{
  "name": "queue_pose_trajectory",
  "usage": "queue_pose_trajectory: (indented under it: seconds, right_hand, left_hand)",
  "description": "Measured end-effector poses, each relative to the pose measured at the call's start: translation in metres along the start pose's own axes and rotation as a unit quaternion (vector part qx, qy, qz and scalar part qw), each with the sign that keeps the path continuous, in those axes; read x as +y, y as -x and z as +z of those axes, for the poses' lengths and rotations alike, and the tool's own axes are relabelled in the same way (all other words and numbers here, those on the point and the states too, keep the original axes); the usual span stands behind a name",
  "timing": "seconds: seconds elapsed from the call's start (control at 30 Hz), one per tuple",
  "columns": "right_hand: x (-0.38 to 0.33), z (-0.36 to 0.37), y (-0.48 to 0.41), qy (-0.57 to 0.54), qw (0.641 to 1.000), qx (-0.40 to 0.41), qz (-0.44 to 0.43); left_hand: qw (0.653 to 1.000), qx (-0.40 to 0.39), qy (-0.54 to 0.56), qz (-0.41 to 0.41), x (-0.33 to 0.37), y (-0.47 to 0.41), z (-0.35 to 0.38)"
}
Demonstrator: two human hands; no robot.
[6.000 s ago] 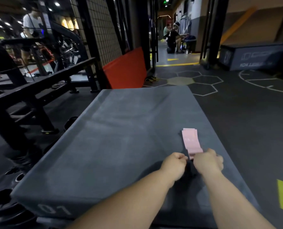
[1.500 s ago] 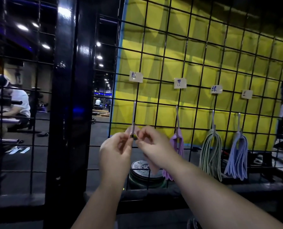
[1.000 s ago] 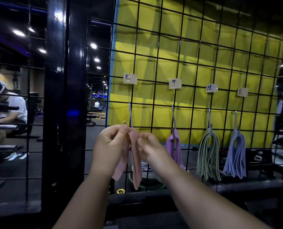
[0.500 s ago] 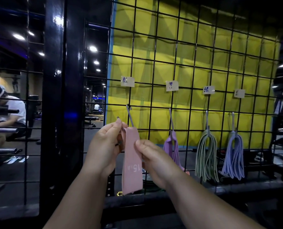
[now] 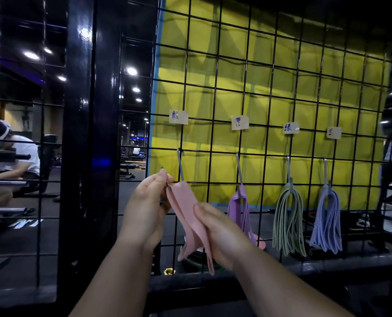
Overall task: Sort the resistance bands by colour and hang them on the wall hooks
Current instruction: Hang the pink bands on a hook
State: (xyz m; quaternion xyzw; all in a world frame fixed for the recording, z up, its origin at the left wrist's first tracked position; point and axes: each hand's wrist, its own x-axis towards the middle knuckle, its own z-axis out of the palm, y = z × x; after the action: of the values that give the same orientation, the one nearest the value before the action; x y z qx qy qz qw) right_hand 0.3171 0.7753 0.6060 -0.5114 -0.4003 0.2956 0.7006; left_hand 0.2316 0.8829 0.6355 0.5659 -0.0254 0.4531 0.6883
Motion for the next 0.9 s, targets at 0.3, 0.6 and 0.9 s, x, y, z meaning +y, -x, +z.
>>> queue_pose_trajectory:
  seconds: [0.3,0.6,0.9]
  right_hand:
    - [0.014,0.003,0.005,0.070,0.997,0.014,-0.018]
    - [0.027,-0.007,0.008,0.062,0.997,0.049,-0.001]
    - [0.045,-0.018,0.005,0.094,0.989,0.106,-0.035]
  left_hand:
    - [0.999,0.025,0.034,-0.019,-0.006,-0.001,-0.002]
    - [0.996,0.070,0.052,-0.008,-0.010,-0.002,0.003]
    - [0.991,0.108,0.072,0.013,-0.018,0.002,0.015]
